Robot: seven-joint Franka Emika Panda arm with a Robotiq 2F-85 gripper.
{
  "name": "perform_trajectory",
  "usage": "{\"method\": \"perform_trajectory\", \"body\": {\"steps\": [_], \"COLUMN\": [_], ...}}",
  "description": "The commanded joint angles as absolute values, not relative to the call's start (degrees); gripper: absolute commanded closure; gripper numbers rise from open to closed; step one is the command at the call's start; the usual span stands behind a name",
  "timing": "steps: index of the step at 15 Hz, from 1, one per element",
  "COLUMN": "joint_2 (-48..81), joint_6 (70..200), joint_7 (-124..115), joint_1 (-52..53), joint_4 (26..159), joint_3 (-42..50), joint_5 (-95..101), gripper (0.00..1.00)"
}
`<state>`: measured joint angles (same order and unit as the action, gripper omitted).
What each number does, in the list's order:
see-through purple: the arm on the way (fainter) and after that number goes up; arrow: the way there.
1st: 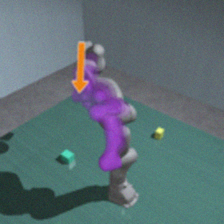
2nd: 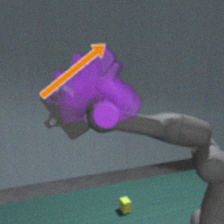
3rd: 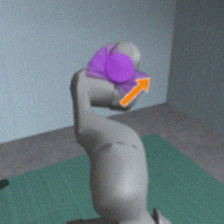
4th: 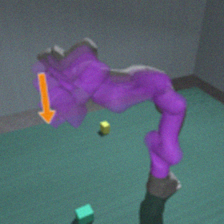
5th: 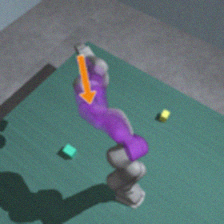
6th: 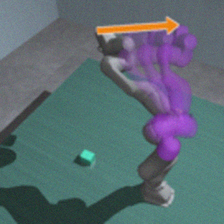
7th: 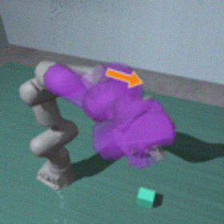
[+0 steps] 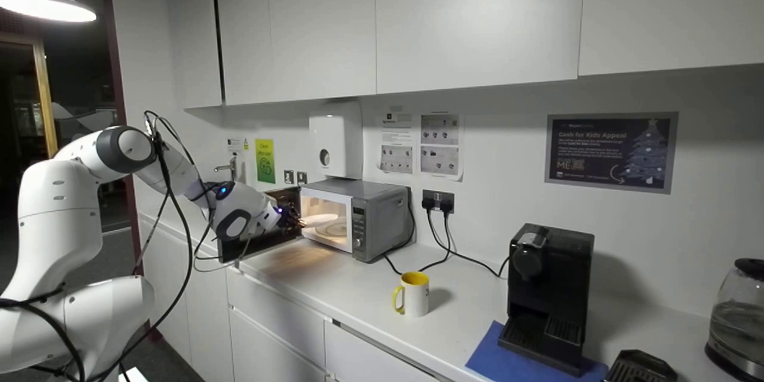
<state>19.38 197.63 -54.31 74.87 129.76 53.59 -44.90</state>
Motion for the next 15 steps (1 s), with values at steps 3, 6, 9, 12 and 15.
{"method": "perform_trajectory", "body": {"steps": [3, 6, 9, 12, 15], "joint_2": [19.9, 20.5, 21.1, 22.4, 24.0], "joint_6": [199.4, 199.4, 199.4, 199.3, 199.3], "joint_7": [-54.6, -55.2, -56.6, -58.8, -61.0], "joint_1": [79.3, 83.7, 89.6, 96.1, 102.2], "joint_4": [131.8, 132.5, 133.2, 134.4, 136.0], "joint_3": [56.6, 59.8, 64.4, 69.9, 75.0], "joint_5": [-47.4, -49.9, -53.7, -57.9, -61.1], "gripper": [0.99, 0.99, 0.99, 0.99, 0.99]}}
